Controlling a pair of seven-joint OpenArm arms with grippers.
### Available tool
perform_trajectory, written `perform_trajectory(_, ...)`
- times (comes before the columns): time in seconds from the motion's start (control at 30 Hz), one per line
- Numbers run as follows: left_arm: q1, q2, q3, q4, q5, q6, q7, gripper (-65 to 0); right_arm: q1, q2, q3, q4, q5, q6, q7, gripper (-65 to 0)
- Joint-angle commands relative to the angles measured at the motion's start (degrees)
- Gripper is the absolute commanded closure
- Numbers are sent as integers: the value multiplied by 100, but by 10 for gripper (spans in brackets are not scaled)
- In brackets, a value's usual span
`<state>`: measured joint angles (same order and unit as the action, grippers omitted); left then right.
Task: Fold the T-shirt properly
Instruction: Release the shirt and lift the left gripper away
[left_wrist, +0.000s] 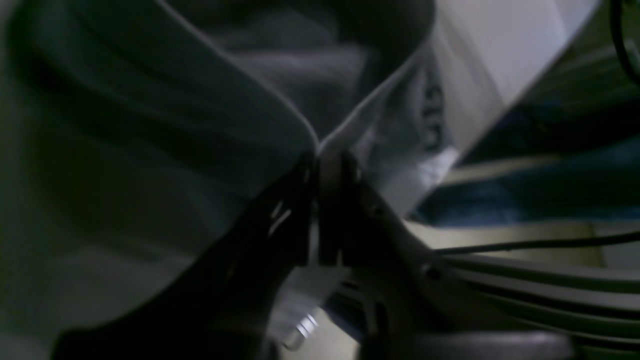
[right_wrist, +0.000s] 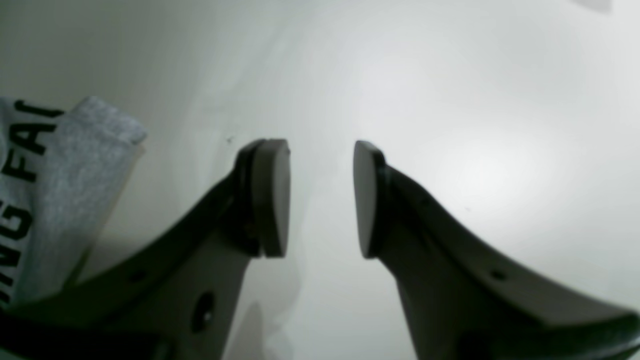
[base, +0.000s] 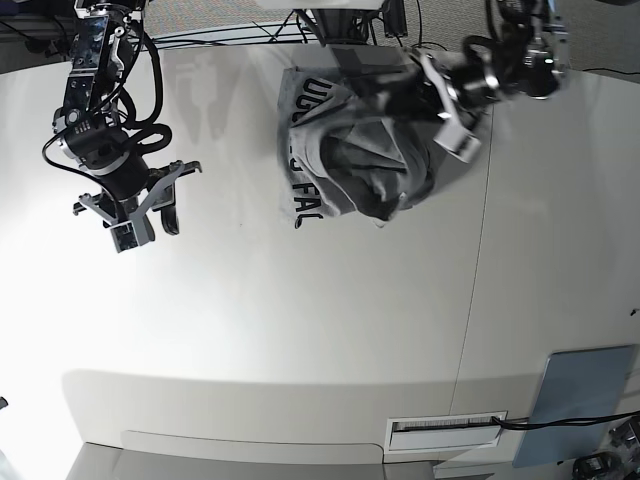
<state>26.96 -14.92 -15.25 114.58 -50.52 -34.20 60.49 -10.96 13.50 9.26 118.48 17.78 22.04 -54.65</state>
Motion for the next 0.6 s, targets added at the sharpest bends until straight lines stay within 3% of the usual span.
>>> perform_trajectory(0.0, 4, -50, -219, 120, -142, -31, -70, 0, 61, 79, 22, 103, 4, -9, 173, -215)
perform_trajectory(0.17, 7, -70, -1032, 122, -538, -13, 446, 0, 61, 79, 22, 103, 4, -9, 175, -215)
perform_trajectory(0.4, 273, -415, -1945, 122, -1648, -13, 660, 0, 59, 79, 22, 103, 7, -7, 166, -215)
perform_trajectory(0.57, 485, -428, -2474, 120, -2531, -39, 1314, 0, 61, 79, 22, 103, 11, -9, 170, -215)
